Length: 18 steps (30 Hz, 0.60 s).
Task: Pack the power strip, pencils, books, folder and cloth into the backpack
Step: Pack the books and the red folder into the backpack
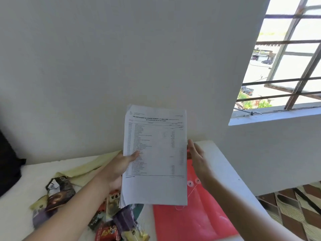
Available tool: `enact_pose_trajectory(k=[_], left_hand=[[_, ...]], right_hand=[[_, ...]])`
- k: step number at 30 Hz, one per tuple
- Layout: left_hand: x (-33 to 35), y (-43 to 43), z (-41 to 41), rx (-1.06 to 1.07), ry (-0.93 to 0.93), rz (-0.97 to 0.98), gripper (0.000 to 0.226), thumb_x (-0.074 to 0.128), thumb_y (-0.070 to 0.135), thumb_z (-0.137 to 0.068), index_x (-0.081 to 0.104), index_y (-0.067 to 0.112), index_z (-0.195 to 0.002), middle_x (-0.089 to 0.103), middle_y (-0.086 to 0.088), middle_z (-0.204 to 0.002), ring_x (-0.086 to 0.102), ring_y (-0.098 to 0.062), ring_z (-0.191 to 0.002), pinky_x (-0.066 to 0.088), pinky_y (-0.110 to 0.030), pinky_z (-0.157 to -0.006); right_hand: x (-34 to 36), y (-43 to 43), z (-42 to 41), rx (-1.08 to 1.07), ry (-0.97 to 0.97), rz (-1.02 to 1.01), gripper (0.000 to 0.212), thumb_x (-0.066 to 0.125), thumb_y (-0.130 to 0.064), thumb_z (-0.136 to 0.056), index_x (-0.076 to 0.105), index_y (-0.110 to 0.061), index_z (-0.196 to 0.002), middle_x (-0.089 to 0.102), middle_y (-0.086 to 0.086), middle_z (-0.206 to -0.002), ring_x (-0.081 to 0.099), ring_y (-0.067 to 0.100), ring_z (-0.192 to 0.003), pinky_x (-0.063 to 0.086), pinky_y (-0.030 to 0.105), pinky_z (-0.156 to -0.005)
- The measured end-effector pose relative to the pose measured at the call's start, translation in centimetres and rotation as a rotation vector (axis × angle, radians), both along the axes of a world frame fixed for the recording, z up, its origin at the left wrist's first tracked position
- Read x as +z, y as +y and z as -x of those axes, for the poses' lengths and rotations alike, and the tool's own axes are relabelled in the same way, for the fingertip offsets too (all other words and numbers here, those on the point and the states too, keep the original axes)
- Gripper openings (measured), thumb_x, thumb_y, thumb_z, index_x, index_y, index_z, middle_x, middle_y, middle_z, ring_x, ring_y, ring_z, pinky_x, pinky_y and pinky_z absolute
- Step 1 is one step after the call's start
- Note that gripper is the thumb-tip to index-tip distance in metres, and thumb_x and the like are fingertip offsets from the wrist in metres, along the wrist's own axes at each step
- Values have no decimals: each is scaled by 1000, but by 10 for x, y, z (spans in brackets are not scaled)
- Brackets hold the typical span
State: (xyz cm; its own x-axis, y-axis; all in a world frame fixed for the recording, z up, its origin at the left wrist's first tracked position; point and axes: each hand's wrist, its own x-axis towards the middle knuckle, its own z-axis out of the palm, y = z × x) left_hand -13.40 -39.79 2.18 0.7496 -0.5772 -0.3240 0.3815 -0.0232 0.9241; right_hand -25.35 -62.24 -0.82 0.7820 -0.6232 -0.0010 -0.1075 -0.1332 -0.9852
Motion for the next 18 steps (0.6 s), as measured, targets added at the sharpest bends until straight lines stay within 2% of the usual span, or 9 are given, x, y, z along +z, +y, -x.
enact_pose_trajectory(k=[2, 4, 6, 10, 14, 16, 18], left_hand=[[2, 8, 0, 60, -75, -7, 20, 53, 15, -105, 66, 20, -119, 78, -7, -108, 76, -26, -92, 62, -40, -72], [0, 16, 2, 88, -125, -32, 19, 51, 15, -106, 65, 24, -116, 78, -1, -104, 76, -21, -90, 61, -34, -68], [-2, 21, 5, 84, -143, -40, 19, 51, 15, -106, 65, 24, -116, 79, 1, -101, 76, -20, -89, 61, -34, -69], [-6, 28, 8, 98, -124, -19, 19, 52, 16, -105, 66, 25, -115, 80, 3, -103, 75, -20, -94, 58, -40, -80], [-5, 30, 10, 112, -101, 10, 21, 51, 15, -106, 66, 25, -116, 80, 4, -102, 76, -17, -89, 61, -35, -73], [-6, 30, 10, 128, -85, 12, 21, 52, 14, -105, 66, 24, -118, 79, 2, -103, 76, -19, -90, 61, -35, -72], [-5, 28, 12, 139, -73, 11, 23, 54, 15, -105, 66, 22, -122, 79, 0, -107, 76, -21, -93, 60, -39, -76]], right_hand=[[-14, -12, 0, -77, 195, 235, 49, 33, -66, -97, 64, -28, -99, 70, 0, -103, 65, 17, -95, 51, 41, -87], [-35, -18, 5, -67, 514, 536, 40, 43, -58, -97, 56, -27, -119, 59, 2, -123, 52, 23, -114, 45, 43, -96], [-57, -18, 15, -51, 734, 684, 55, 56, -54, -91, 44, -24, -135, 44, 7, -136, 39, 29, -128, 38, 47, -102], [-76, -17, 27, -189, 826, 715, 88, 59, -75, -77, 36, -19, -141, 43, 10, -138, 38, 30, -131, 35, 50, -102], [-66, -30, 28, -229, 860, 565, 105, 76, -79, -55, 38, -14, -128, 48, 15, -129, 44, 33, -125, 42, 47, -98], [-60, -30, 31, -212, 854, 486, 102, 84, -71, -52, 38, -13, -123, 49, 13, -123, 51, 32, -117, 47, 42, -91], [-57, -23, 32, -203, 766, 480, 78, 83, -45, -66, 36, -14, -119, 52, 10, -117, 57, 30, -101, 49, 38, -80]])
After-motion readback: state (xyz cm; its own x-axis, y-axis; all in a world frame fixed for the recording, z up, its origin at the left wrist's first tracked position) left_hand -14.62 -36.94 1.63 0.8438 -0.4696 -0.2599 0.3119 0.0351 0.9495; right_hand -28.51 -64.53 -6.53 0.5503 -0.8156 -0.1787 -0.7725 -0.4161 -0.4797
